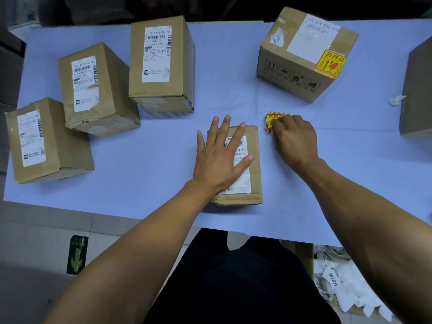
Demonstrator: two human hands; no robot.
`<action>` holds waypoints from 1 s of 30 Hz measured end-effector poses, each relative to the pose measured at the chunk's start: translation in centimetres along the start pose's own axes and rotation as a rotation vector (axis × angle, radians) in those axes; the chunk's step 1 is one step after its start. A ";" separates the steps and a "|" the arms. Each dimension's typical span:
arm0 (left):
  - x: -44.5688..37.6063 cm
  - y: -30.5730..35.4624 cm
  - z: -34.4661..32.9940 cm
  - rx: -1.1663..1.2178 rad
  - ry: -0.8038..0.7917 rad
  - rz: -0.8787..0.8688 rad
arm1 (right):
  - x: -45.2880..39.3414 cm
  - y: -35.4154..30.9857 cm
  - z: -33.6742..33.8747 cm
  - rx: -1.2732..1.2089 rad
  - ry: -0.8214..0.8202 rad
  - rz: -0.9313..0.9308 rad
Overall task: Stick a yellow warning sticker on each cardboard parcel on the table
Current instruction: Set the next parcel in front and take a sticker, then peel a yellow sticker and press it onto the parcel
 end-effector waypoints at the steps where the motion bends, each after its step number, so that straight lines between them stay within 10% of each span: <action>1: 0.0 0.0 0.0 -0.001 0.000 0.001 | 0.0 0.1 0.1 -0.007 0.011 -0.006; 13: 0.1 0.6 1.7 0.096 -0.005 -0.019 | 1.3 1.8 4.1 -0.325 0.208 -0.265; 18: -0.1 1.5 4.9 0.552 0.158 0.153 | 4.6 1.4 5.9 -0.916 0.298 -0.525; 23: -0.5 3.0 4.9 1.158 0.000 0.484 | 7.3 -0.8 6.2 -1.402 0.184 -0.674; 30: 1.2 3.3 5.4 1.575 -0.180 0.710 | 7.5 -1.6 10.6 -1.239 0.134 -0.319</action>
Point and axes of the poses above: each hand's wrist, its own x-axis away from the middle knuckle, its own z-axis out of the back of the hand, y = z × x, the point moved 9 cm from there along -x, towards the middle knuckle, and after that the axes turned 6 degrees about y, right-handed, at the moved point
